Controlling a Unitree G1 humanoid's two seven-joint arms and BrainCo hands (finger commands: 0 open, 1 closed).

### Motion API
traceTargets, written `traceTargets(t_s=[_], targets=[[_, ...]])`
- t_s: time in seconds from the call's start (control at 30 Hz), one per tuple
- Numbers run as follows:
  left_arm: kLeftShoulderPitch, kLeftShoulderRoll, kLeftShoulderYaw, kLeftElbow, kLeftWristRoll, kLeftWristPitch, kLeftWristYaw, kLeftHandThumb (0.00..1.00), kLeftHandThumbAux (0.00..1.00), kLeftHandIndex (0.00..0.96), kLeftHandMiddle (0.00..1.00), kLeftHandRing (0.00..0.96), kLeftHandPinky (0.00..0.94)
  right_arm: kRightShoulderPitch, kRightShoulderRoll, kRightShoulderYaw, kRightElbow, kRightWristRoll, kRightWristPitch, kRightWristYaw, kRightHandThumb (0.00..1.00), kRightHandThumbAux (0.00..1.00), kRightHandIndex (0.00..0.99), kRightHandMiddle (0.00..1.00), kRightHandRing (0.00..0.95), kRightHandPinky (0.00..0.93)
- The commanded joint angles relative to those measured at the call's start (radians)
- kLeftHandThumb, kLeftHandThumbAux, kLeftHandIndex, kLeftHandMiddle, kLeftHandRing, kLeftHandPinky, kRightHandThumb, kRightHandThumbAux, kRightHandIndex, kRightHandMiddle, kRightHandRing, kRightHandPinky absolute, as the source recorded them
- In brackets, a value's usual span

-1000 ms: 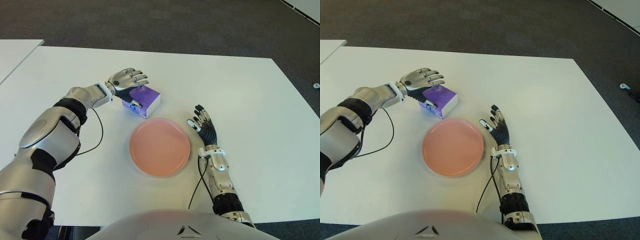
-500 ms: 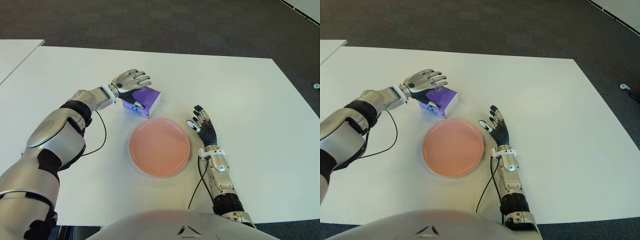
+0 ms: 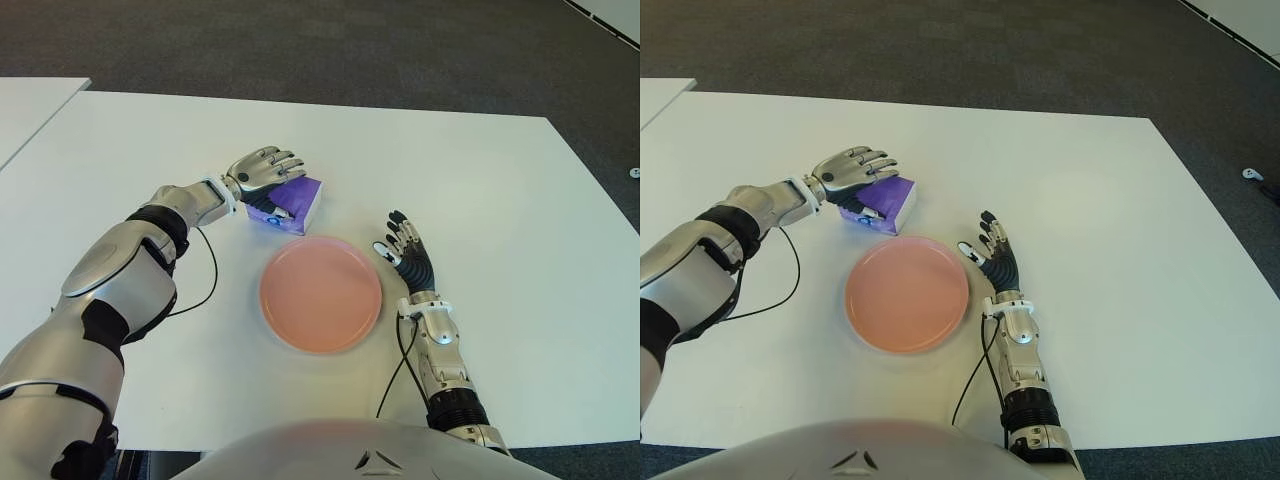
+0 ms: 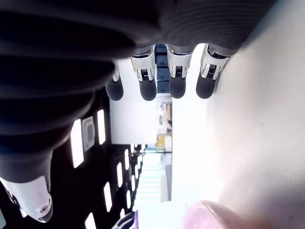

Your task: Put the tissue paper into the plate.

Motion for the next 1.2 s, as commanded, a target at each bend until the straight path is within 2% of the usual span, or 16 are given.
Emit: traceTargets(t_s=[0.03, 0.37, 0.73, 1.2], targets=[[0.036, -0.001, -0.007, 0.014, -0.011, -0.03, -0.07, 0.269, 0.168, 0.0, 0.0, 0.0, 0.0, 0.109, 0.005, 0.012, 0.063, -0.002, 0.075, 0.009, 0.012, 0.637, 0.0, 0.0, 0.0, 0.0], [0.041, 0.021, 0.031, 0.001, -0.085, -0.08, -0.182, 0.281, 0.155, 0.0, 0.0, 0.0, 0.0, 0.12, 0.006, 0.016, 0.048, 0.0, 0.079, 0.014, 0.003, 0.636, 0.0, 0.0, 0.0, 0.0], [0.05, 0.054, 0.069, -0.025, -0.134, -0.118, -0.241, 0.322, 0.162, 0.0, 0.0, 0.0, 0.0, 0.126, 0.002, 0.023, 0.035, -0.002, 0.083, 0.017, 0.024, 0.639, 0.0, 0.0, 0.0, 0.0], [0.064, 0.096, 0.134, -0.056, -0.191, -0.145, -0.313, 0.308, 0.169, 0.0, 0.0, 0.0, 0.0, 0.134, 0.0, 0.029, 0.018, 0.003, 0.103, 0.028, 0.018, 0.663, 0.0, 0.0, 0.0, 0.0]])
